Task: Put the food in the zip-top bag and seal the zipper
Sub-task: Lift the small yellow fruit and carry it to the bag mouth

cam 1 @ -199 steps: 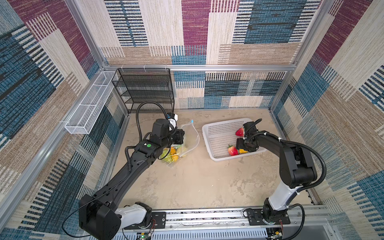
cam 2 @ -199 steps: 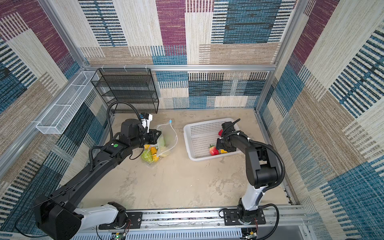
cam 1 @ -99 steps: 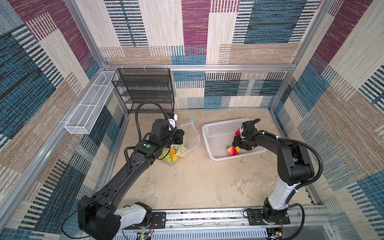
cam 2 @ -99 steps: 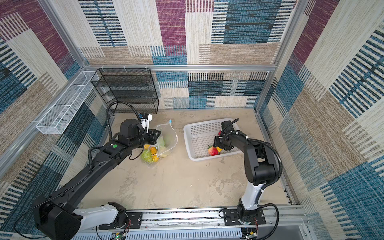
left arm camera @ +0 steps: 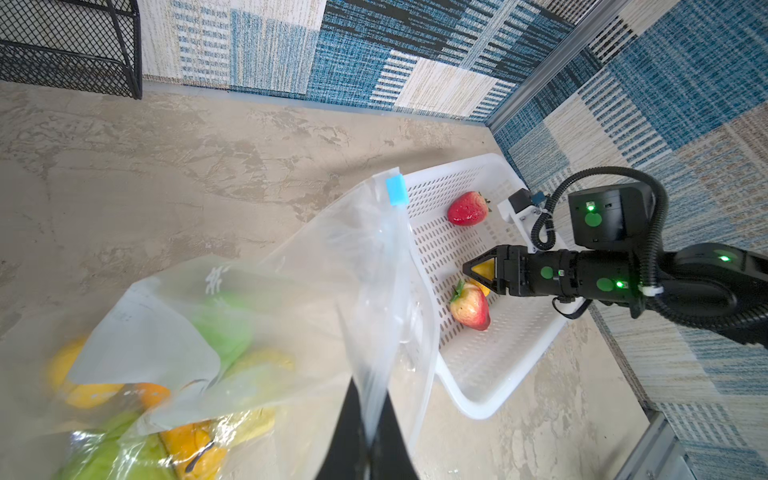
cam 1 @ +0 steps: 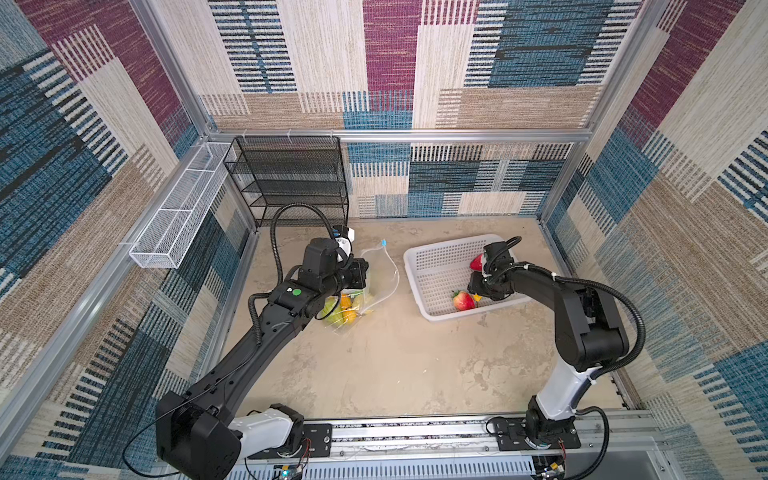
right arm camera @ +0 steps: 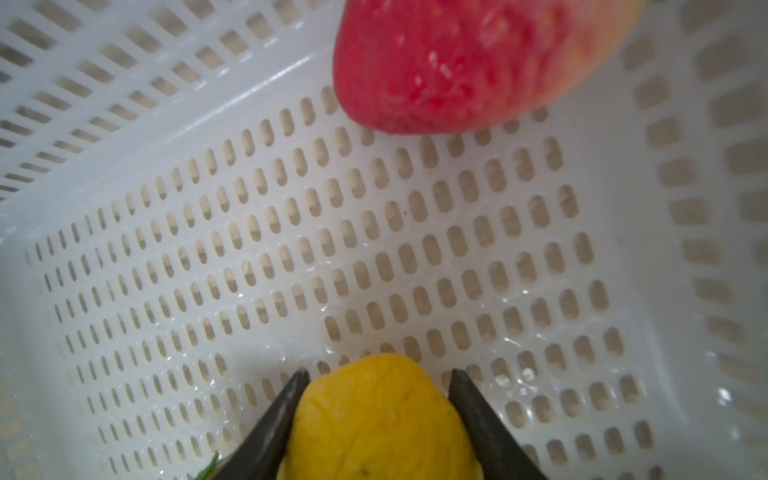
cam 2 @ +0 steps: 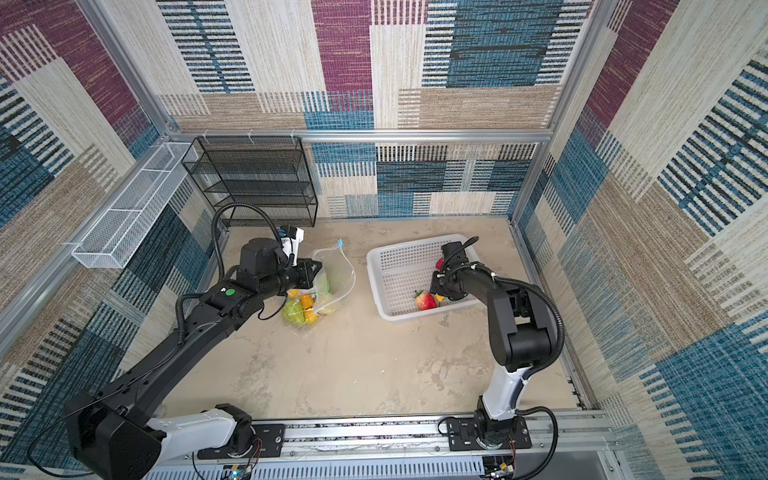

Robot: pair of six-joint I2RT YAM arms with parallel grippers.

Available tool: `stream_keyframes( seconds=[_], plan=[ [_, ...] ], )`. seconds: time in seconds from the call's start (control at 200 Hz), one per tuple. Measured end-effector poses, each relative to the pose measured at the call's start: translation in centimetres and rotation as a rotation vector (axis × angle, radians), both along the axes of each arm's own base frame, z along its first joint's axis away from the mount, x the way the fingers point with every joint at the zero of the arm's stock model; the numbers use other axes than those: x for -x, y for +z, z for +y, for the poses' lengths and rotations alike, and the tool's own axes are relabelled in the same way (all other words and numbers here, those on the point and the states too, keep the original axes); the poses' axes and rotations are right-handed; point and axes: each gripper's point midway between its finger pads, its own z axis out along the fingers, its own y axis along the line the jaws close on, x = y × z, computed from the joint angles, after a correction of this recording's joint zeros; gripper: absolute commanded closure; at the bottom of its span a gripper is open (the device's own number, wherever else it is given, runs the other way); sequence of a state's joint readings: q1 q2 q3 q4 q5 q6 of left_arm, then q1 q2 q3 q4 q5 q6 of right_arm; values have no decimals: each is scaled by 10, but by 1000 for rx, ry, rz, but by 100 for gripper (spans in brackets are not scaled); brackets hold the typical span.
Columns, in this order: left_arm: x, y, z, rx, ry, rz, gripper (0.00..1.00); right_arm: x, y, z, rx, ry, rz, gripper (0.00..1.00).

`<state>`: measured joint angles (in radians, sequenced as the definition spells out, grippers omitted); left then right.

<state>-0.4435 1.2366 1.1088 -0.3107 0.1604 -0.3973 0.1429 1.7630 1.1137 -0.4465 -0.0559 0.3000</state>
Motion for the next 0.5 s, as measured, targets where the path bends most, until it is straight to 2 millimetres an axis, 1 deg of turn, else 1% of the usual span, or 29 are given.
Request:
stream_keyframes(
  seconds=[0.07,0.17,0.26,0.356,0.436,0.501],
  plan=[
    [0,0,0,0,0,1,100,-2,18,-1,8,10,-49,53],
    [-1,-3,-1,-2,-1,7,100,-5,51,1,13,36,-136,53],
    [-2,-6,-2,-5,-4,16,100,-4,80,14,-13,90,-211,54],
    [-2,-8,-3,-4,-9,20,100,-1,108,39,-72,174,-283,54],
    [-2,-8,-5,-2,-13,19,100,4,133,71,-139,272,-343,55],
    [-1,-9,-7,4,-24,24,100,11,152,103,-195,368,-387,55]
  ],
)
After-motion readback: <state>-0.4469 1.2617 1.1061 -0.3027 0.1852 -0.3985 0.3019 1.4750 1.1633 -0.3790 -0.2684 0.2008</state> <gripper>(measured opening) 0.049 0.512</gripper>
